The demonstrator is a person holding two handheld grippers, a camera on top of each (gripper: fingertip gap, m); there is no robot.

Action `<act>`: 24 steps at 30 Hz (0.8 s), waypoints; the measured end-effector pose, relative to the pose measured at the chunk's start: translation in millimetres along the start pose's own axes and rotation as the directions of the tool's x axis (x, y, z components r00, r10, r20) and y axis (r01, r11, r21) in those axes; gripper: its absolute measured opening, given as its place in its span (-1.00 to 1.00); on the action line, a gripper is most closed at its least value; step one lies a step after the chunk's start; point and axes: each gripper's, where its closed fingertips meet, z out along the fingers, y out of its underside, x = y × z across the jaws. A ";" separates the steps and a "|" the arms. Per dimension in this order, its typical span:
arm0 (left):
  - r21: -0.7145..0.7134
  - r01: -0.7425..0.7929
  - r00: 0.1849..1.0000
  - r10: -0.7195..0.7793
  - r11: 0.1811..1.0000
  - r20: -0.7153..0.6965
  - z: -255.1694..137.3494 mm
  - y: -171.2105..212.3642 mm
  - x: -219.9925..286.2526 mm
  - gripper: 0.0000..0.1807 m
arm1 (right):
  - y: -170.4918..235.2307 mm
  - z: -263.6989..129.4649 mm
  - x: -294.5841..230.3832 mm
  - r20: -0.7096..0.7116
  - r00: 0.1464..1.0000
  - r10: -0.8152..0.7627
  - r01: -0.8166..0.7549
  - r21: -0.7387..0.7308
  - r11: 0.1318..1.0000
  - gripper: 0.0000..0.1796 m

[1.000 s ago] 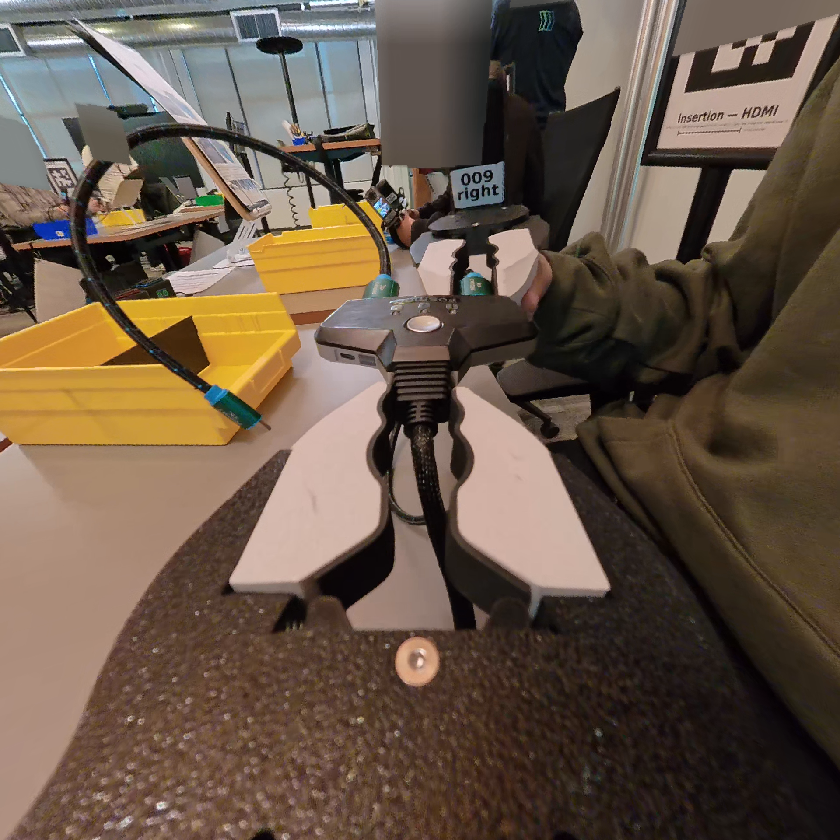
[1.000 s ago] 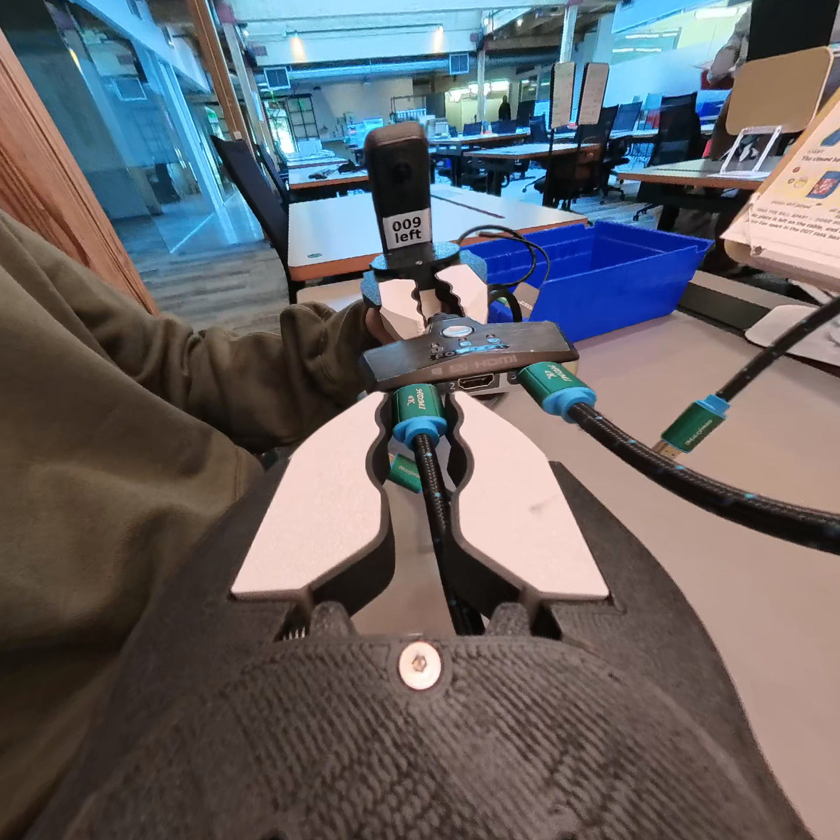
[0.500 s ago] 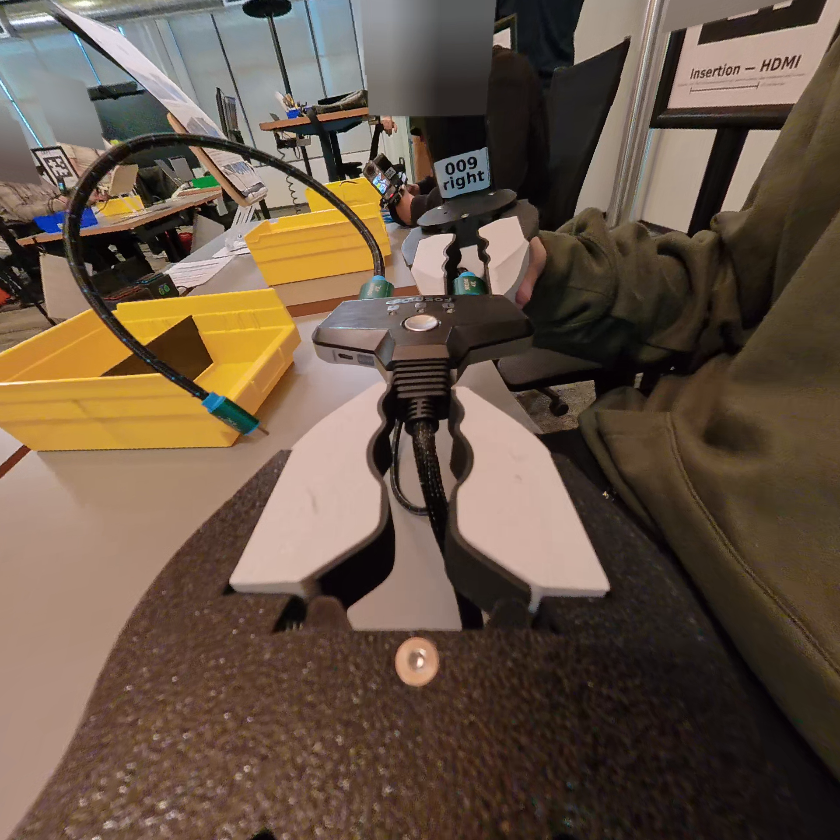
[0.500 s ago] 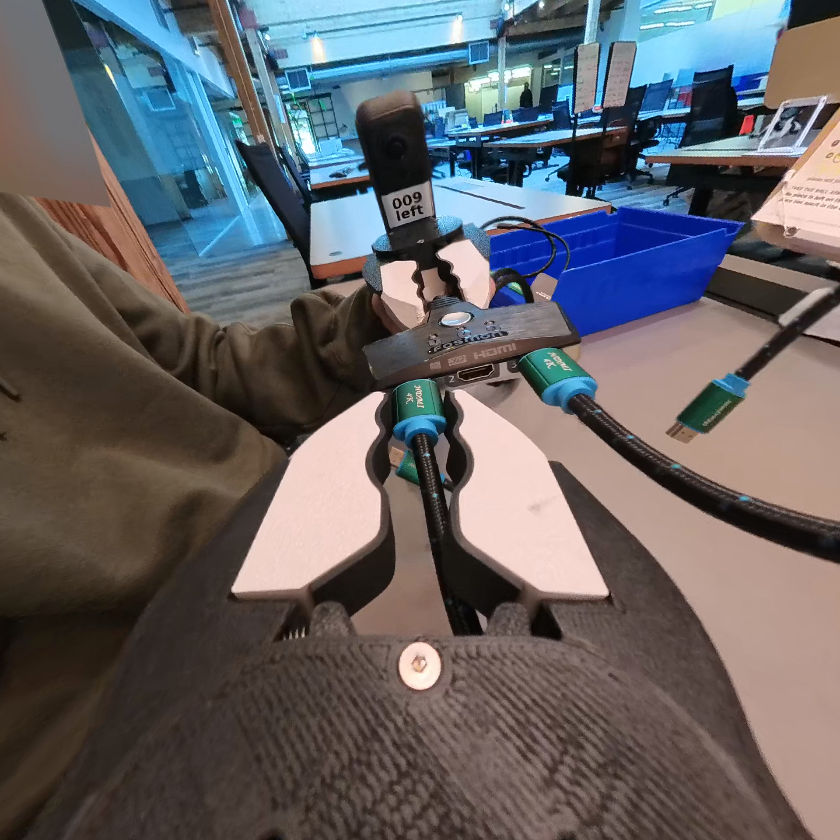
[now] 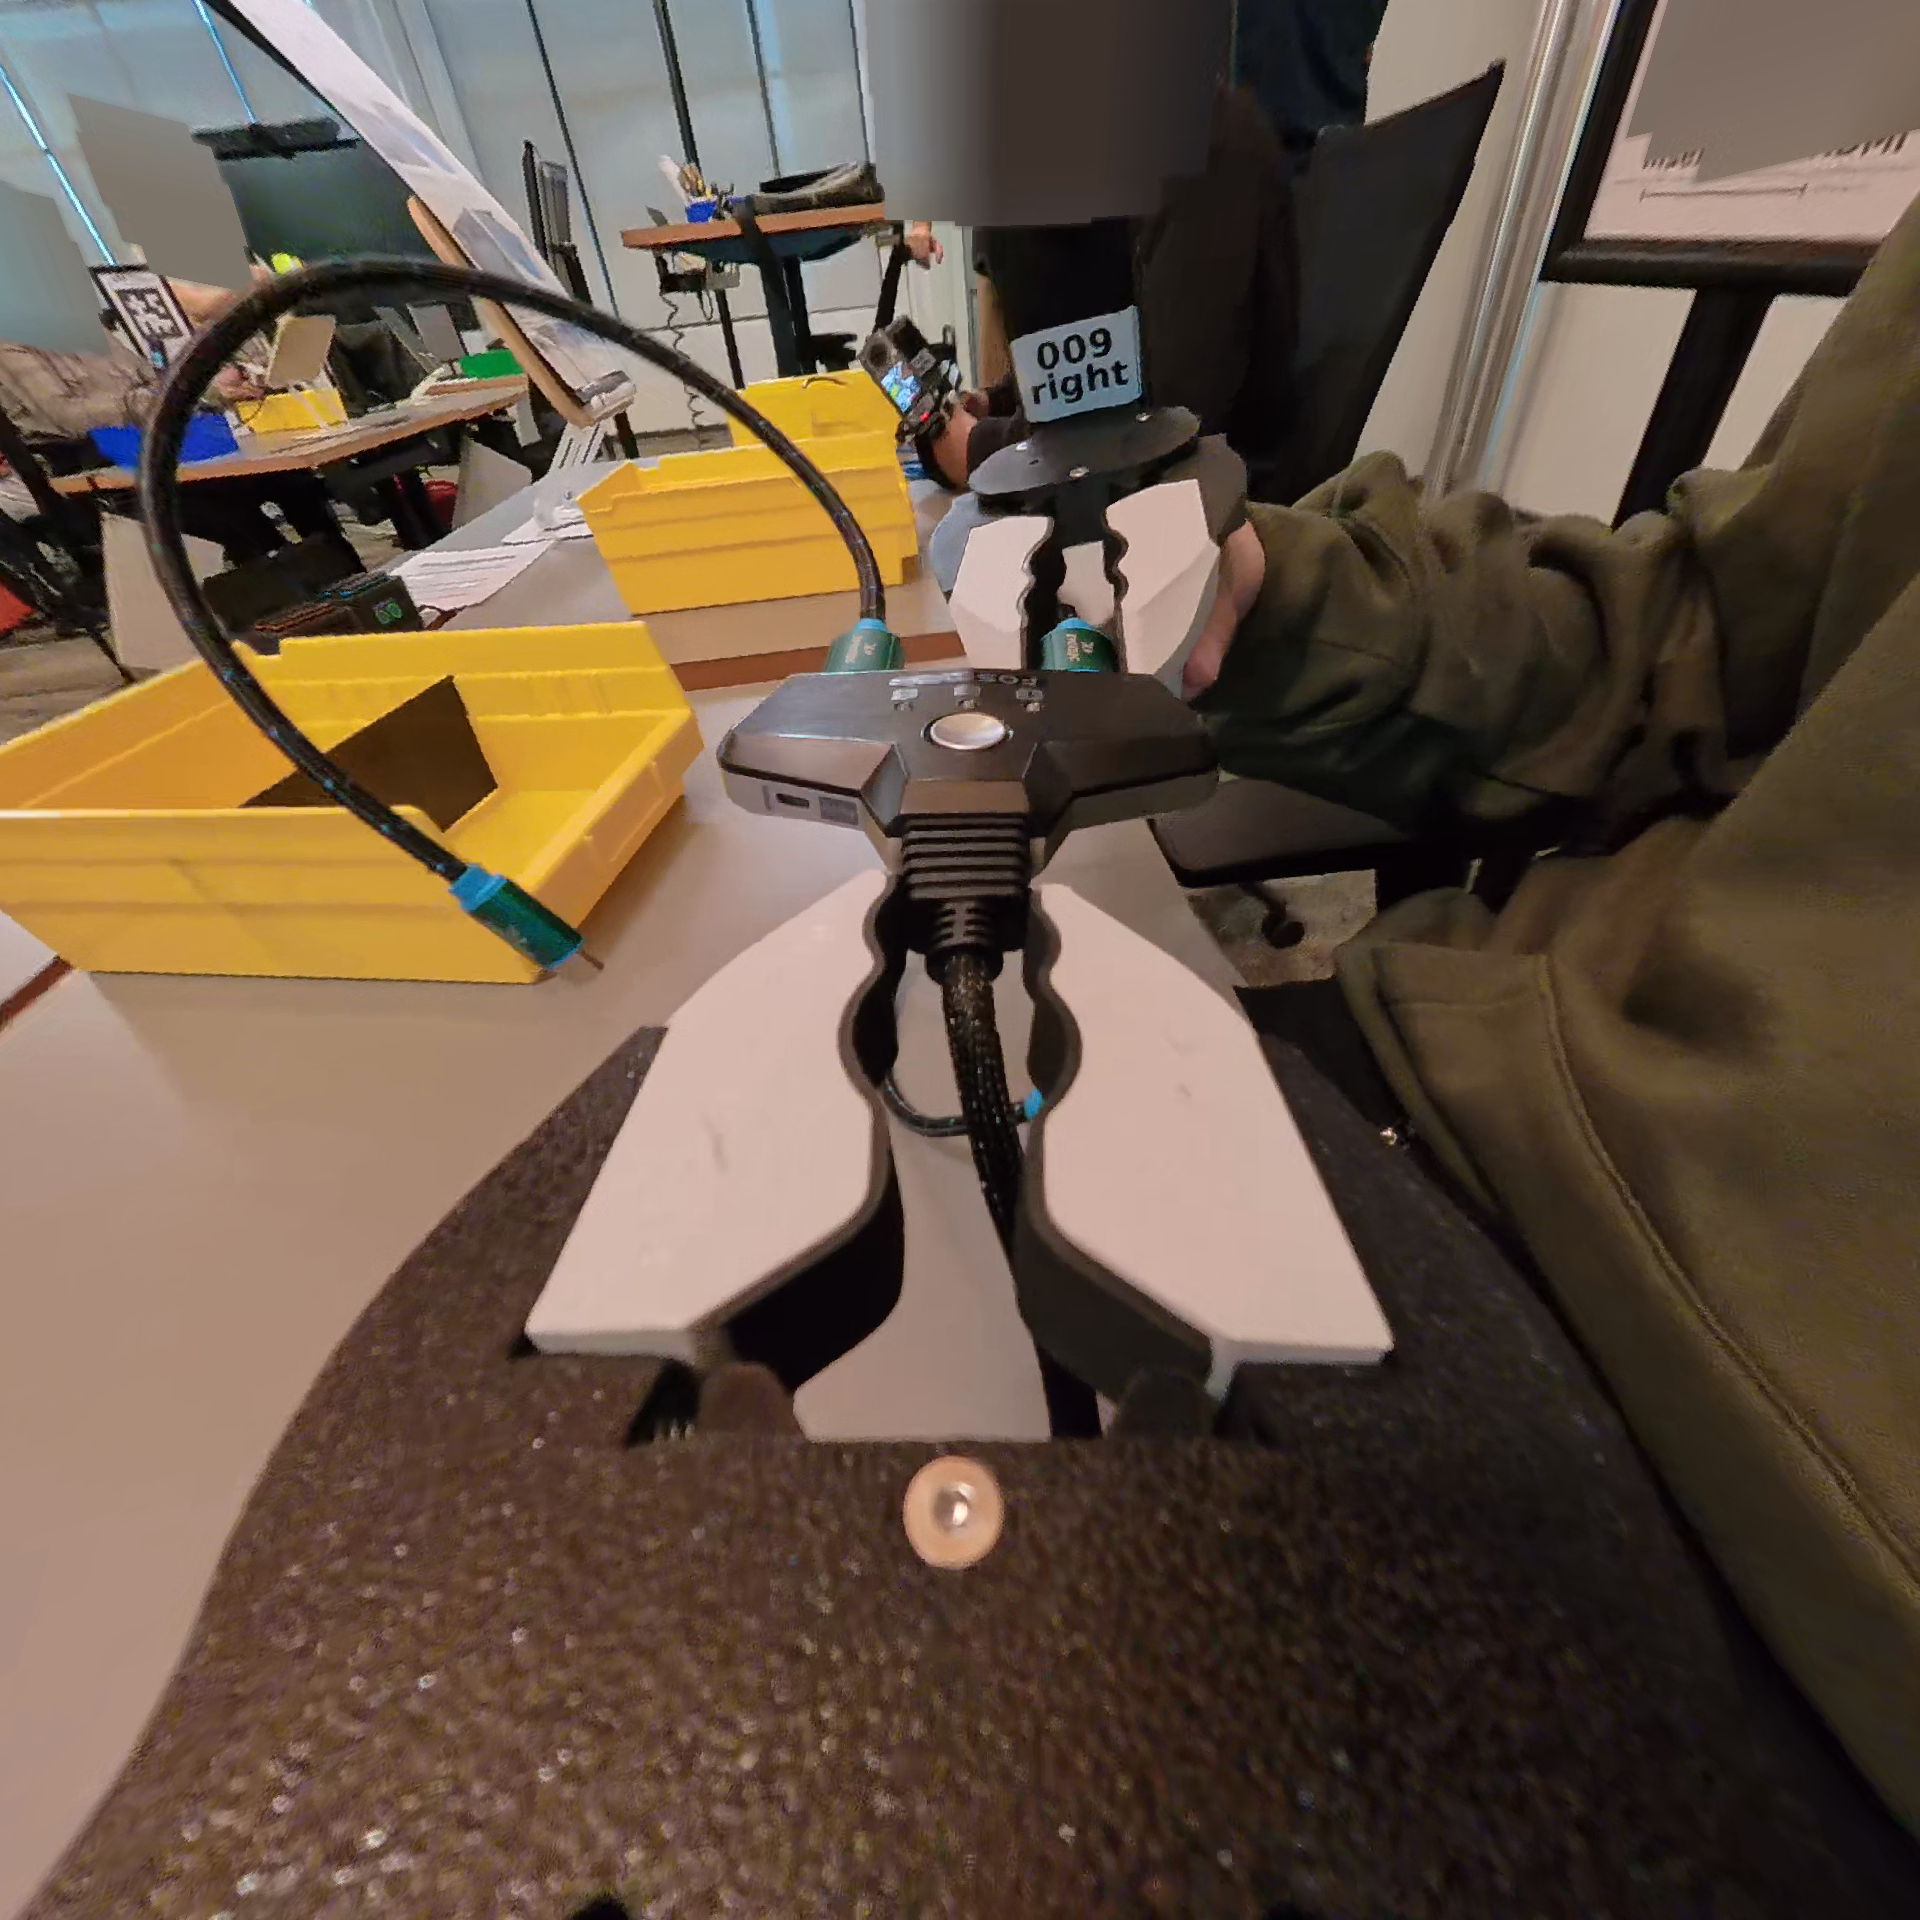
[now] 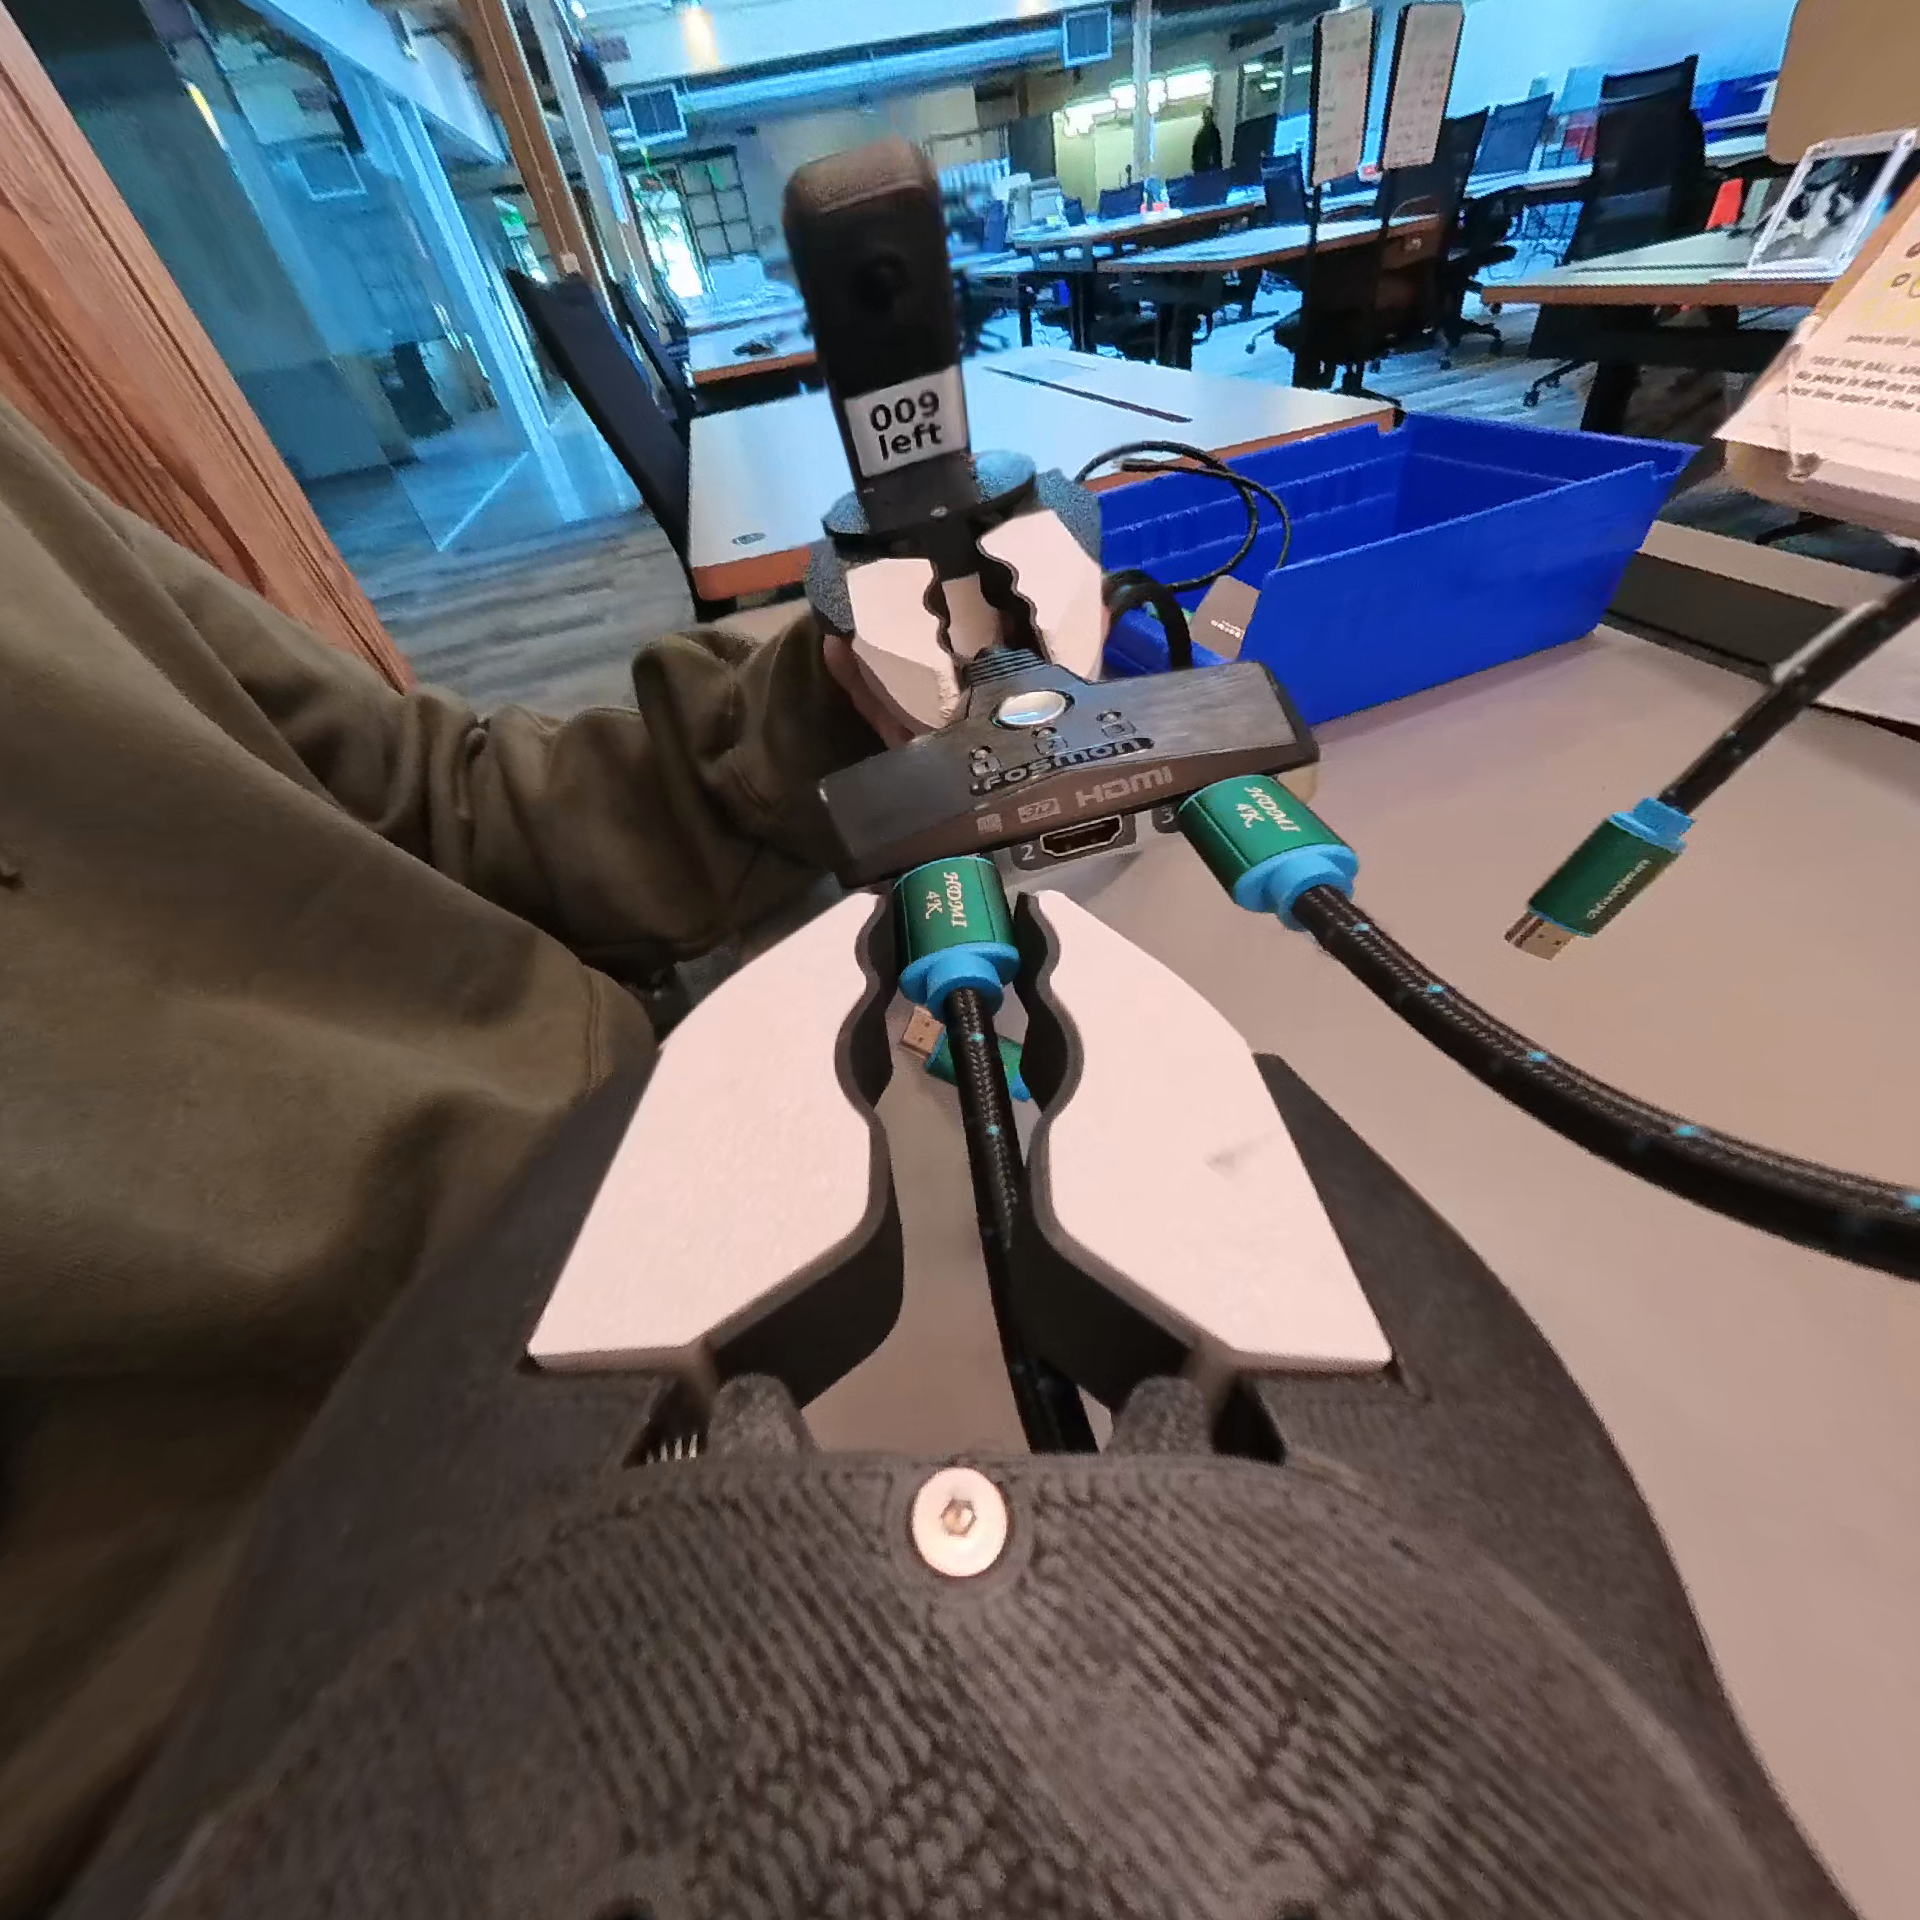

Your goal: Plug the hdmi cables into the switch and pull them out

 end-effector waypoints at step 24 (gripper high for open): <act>0.080 0.045 0.998 -0.043 0.996 -0.036 -0.2 -2.0 1.9 -0.75 | 1.2 1.5 -5.1 0.025 0.997 -0.070 0.070 0.002 0.998 -0.76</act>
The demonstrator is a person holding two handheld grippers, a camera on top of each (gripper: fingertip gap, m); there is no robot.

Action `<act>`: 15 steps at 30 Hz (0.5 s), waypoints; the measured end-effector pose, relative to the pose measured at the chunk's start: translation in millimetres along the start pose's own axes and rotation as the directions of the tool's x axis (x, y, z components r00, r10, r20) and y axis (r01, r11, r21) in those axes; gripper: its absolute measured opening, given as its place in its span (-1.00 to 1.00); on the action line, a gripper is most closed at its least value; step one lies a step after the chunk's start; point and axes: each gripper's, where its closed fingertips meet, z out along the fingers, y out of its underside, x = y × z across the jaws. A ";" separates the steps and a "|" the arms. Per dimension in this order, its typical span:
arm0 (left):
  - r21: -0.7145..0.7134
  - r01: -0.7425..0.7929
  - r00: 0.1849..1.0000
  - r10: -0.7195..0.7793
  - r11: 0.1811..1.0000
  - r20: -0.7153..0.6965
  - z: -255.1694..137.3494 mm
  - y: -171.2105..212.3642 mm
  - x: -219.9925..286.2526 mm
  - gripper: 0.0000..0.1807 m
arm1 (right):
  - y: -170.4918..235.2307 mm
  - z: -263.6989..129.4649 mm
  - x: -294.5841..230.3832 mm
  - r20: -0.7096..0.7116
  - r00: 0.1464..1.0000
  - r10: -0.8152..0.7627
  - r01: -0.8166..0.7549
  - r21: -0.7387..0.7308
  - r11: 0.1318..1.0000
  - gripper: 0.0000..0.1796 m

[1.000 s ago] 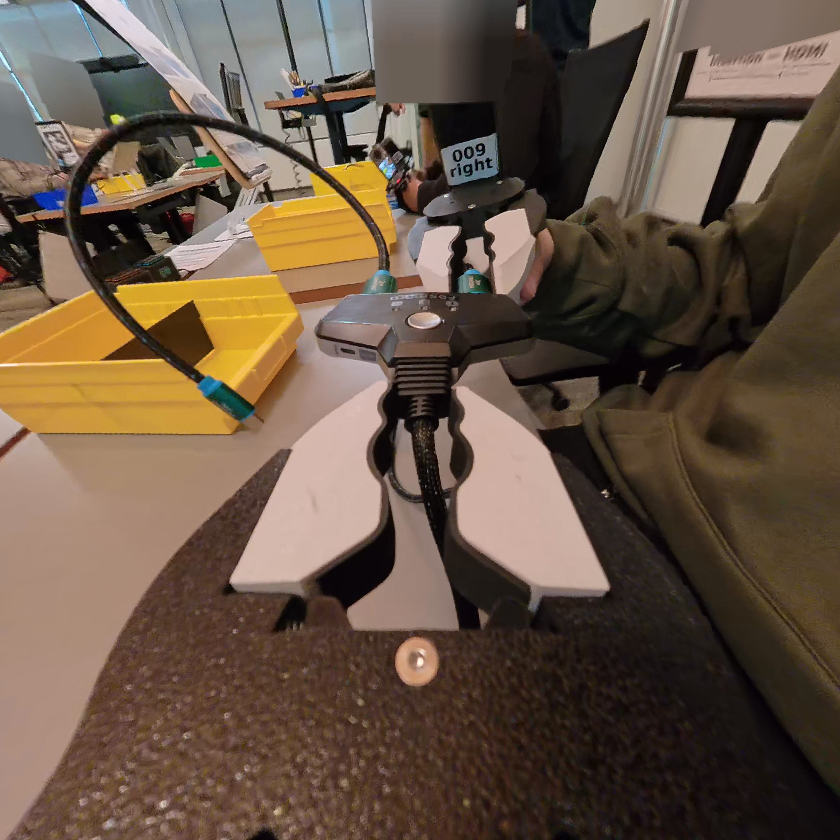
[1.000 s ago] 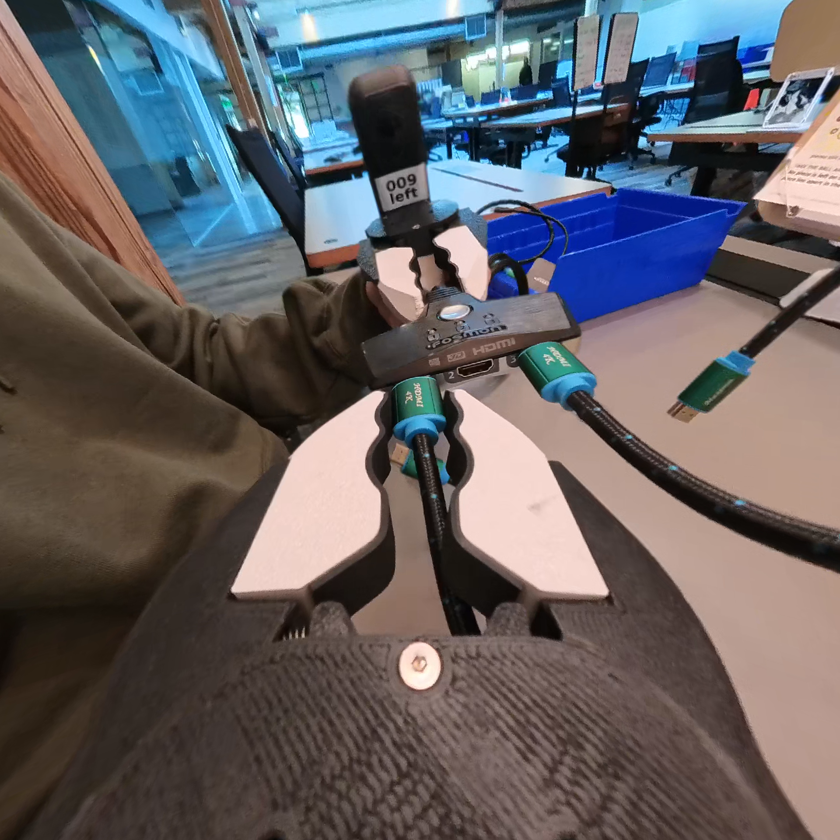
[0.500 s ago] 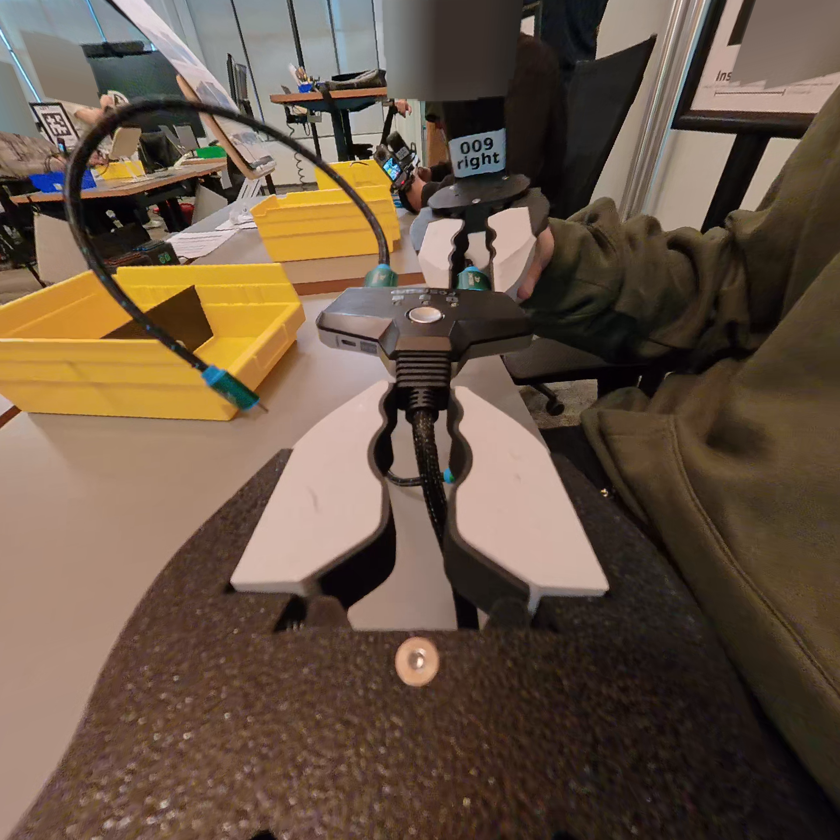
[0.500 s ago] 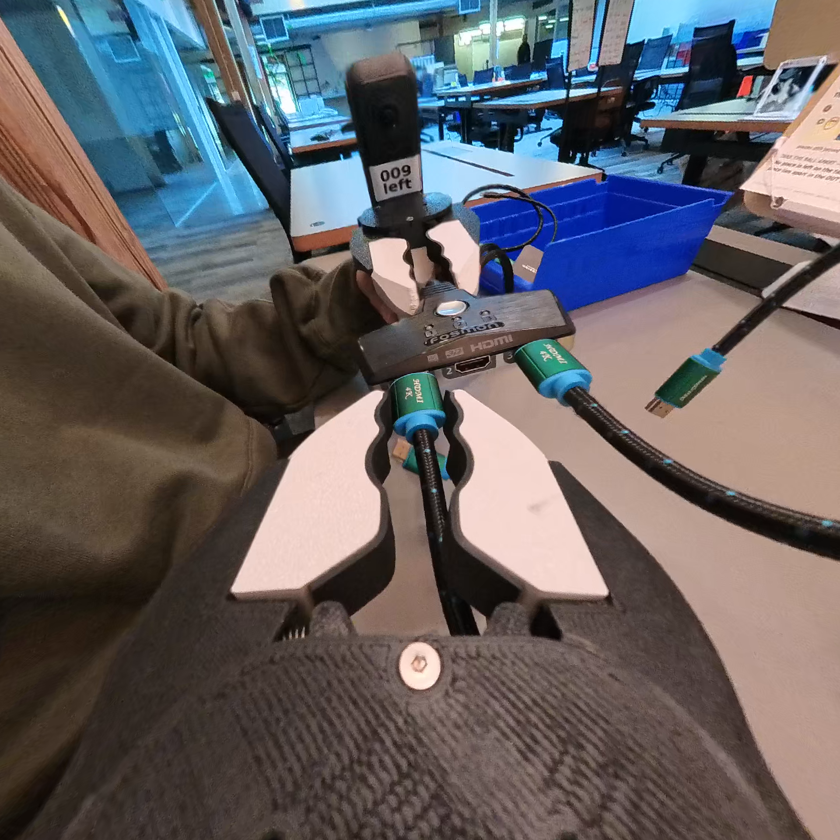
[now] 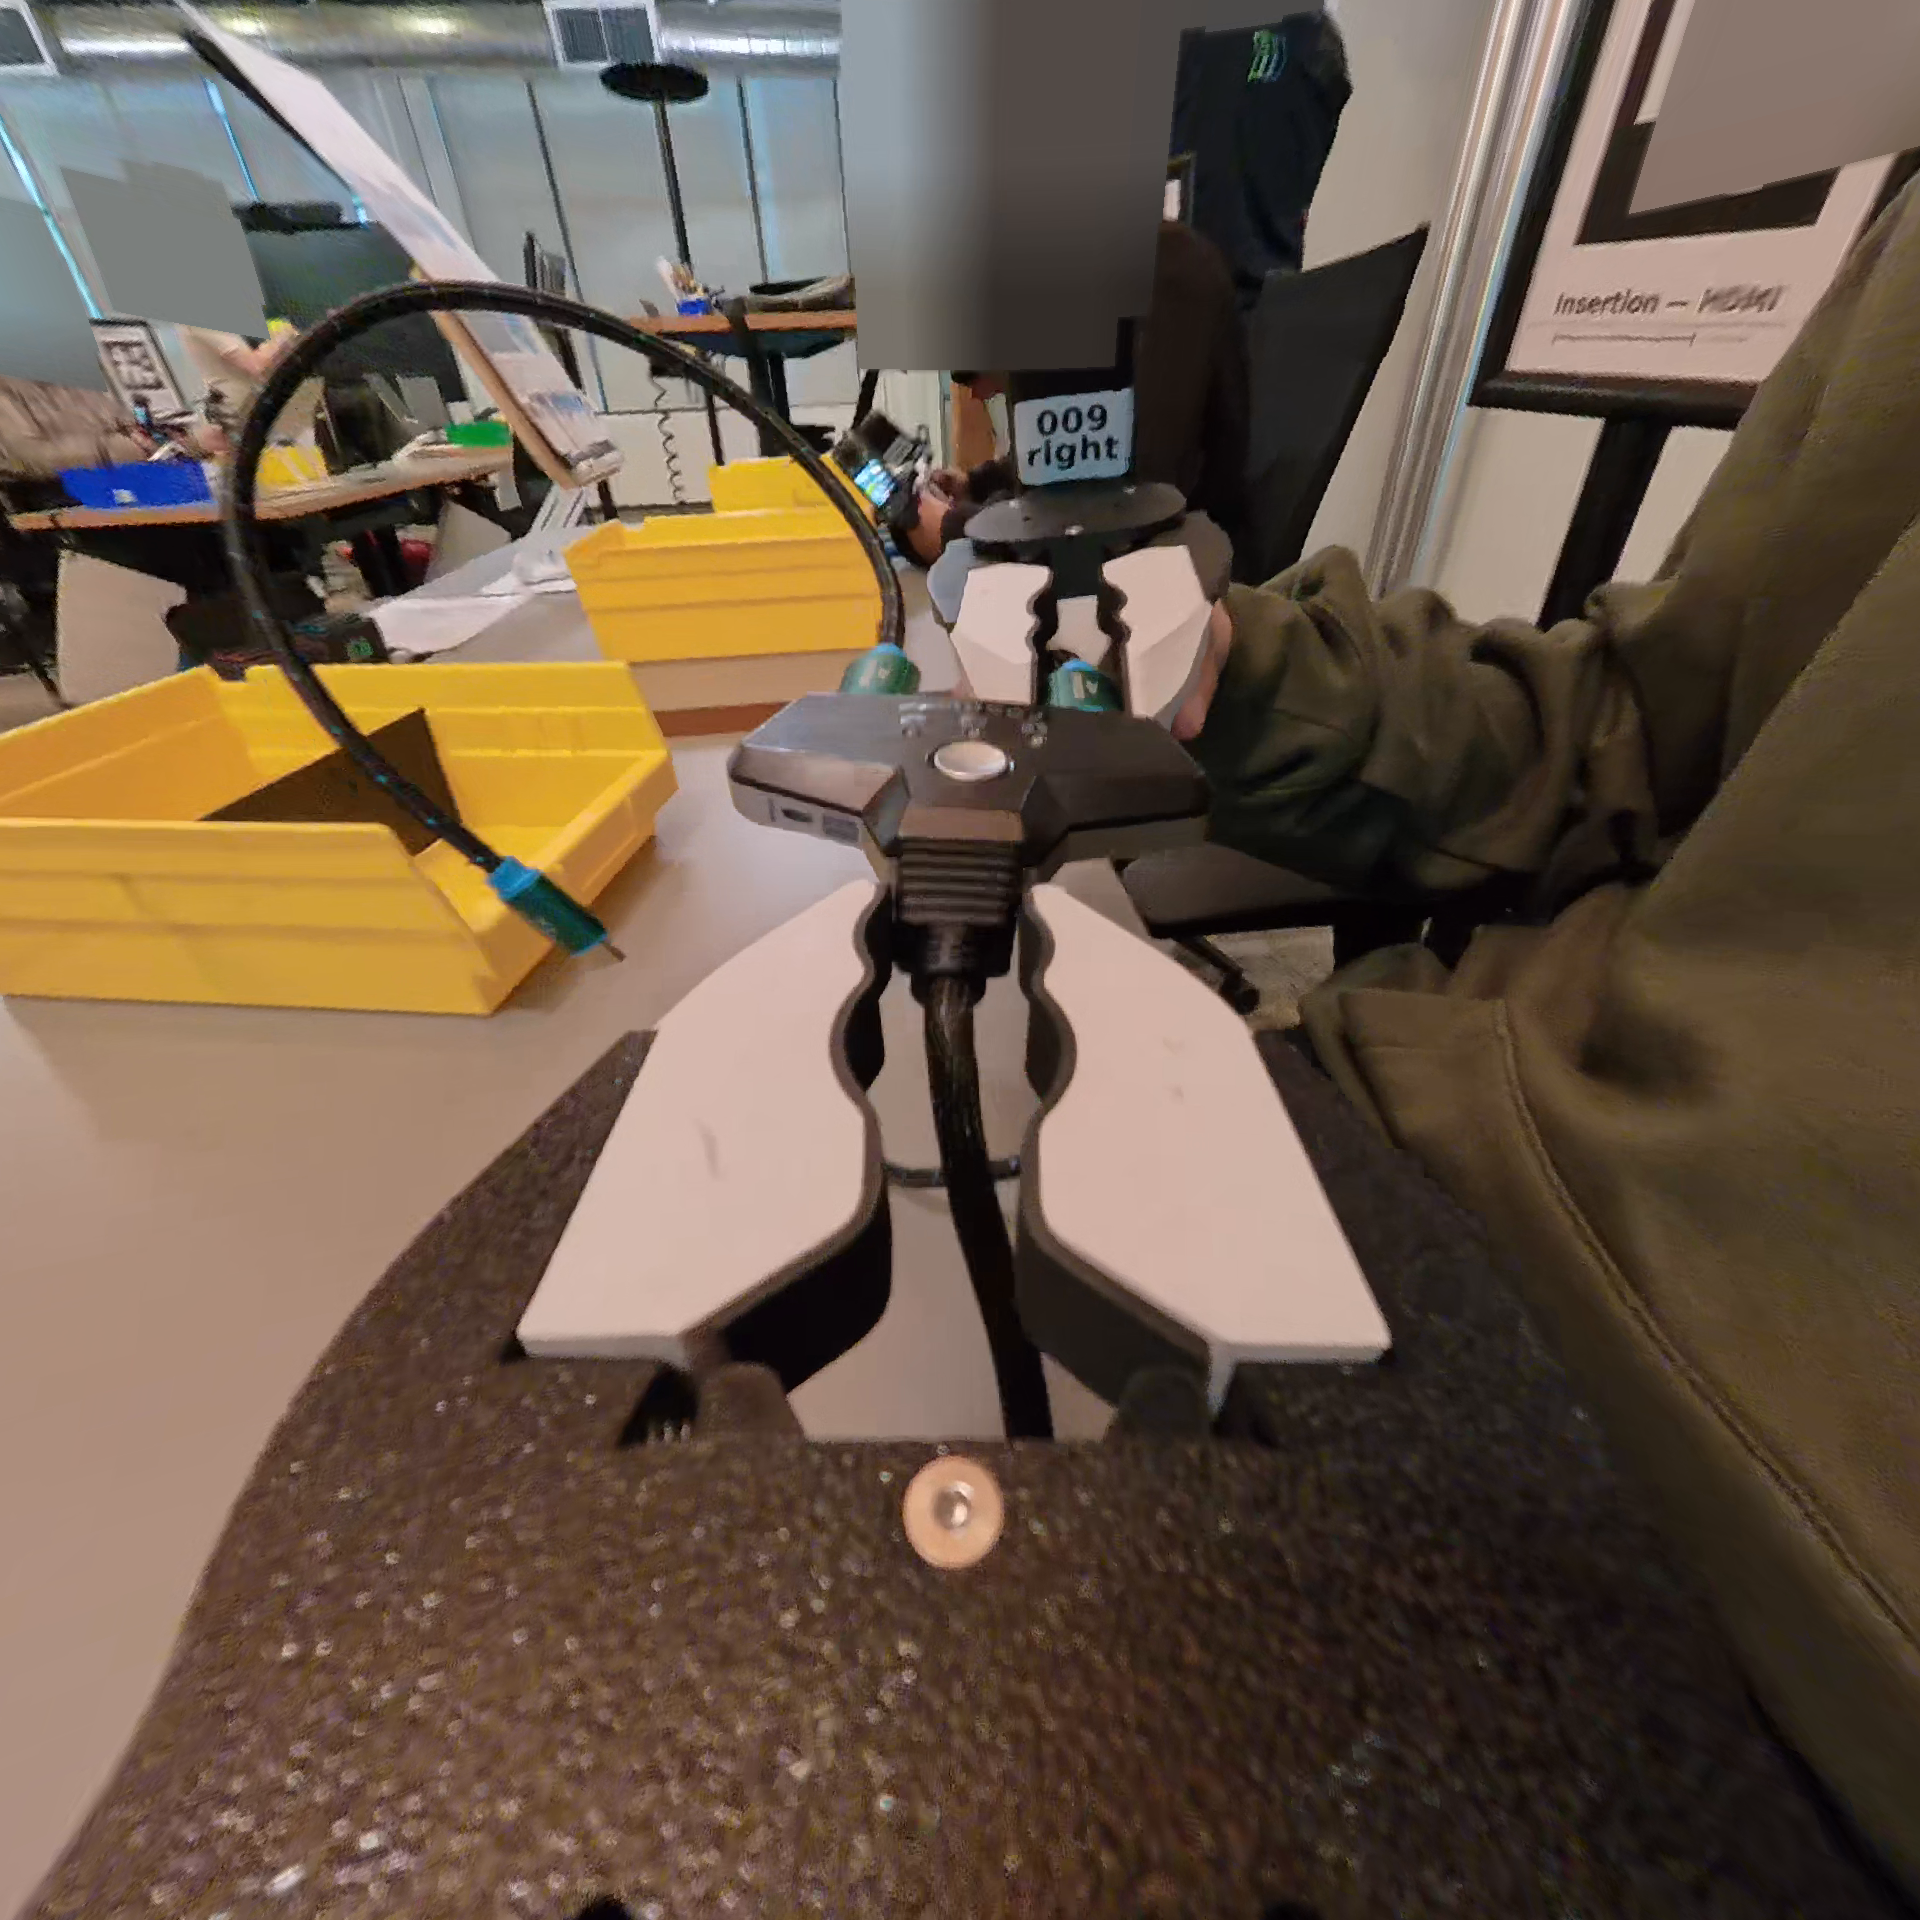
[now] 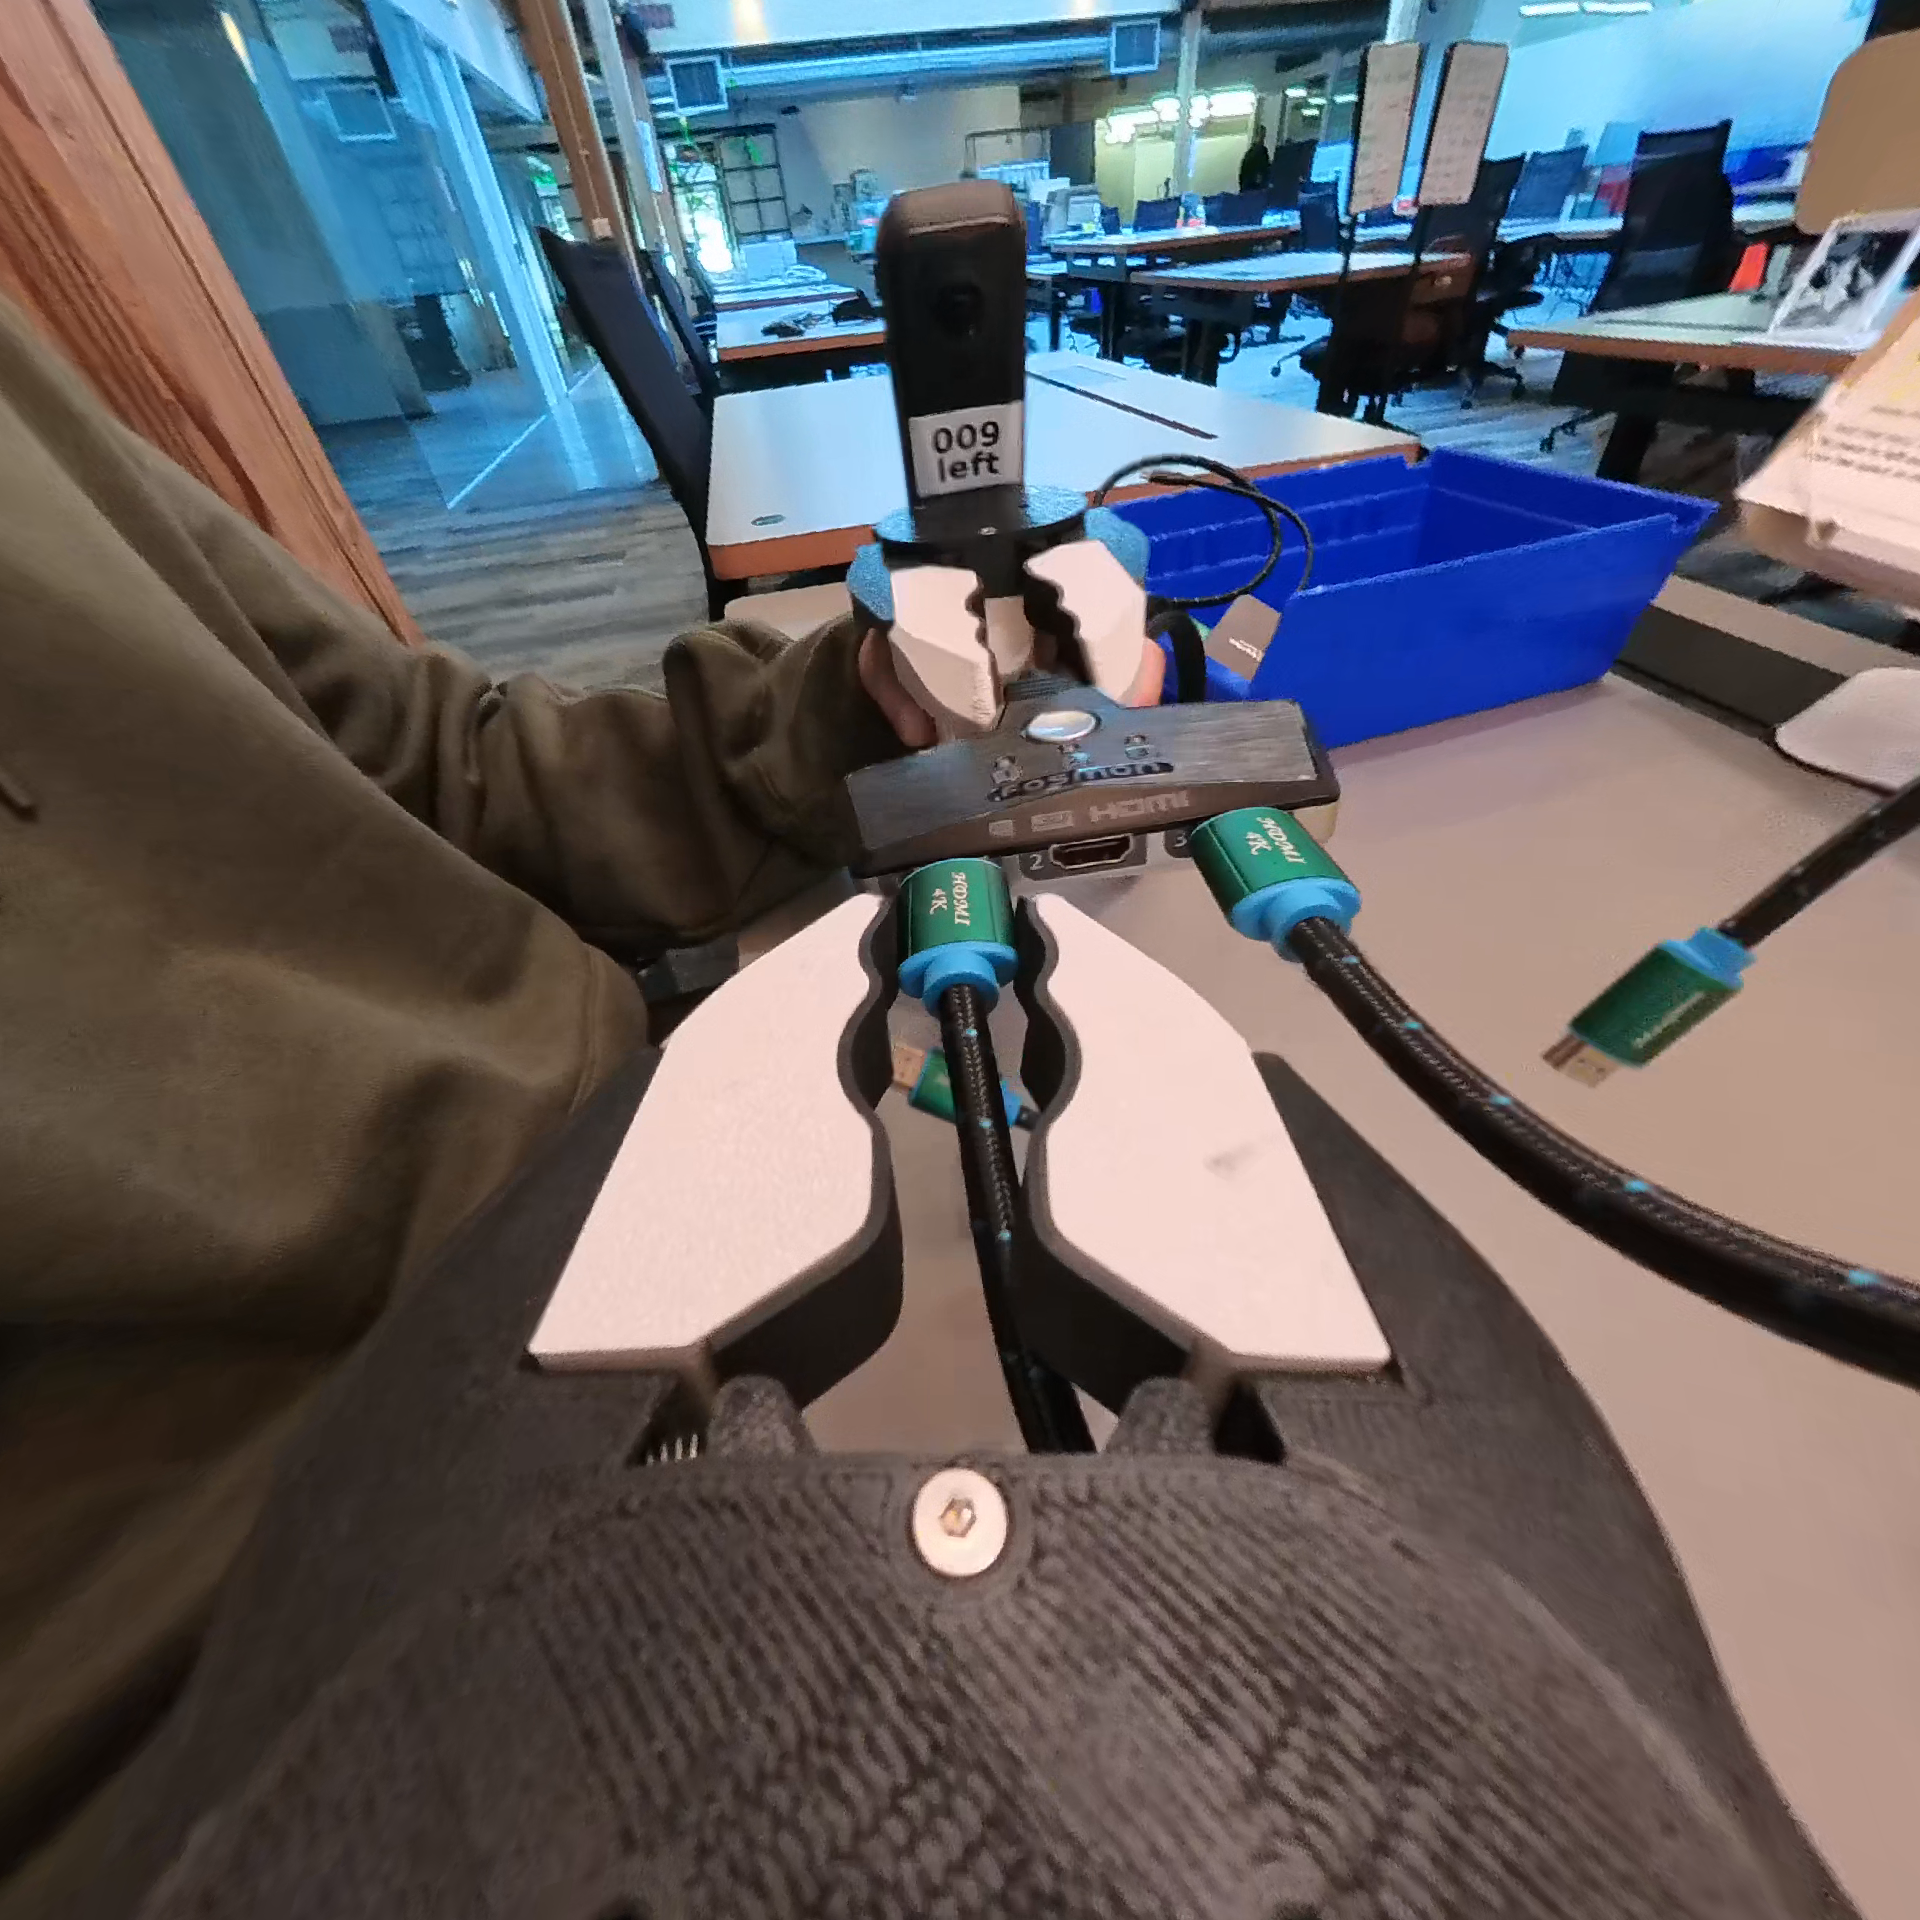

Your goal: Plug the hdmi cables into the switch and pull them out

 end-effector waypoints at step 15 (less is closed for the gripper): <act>0.042 -0.014 0.998 0.012 0.999 0.057 1.0 -5.3 -10.1 -0.76 | -2.9 -0.5 10.2 -0.062 0.997 0.037 -0.038 -0.013 0.999 -0.76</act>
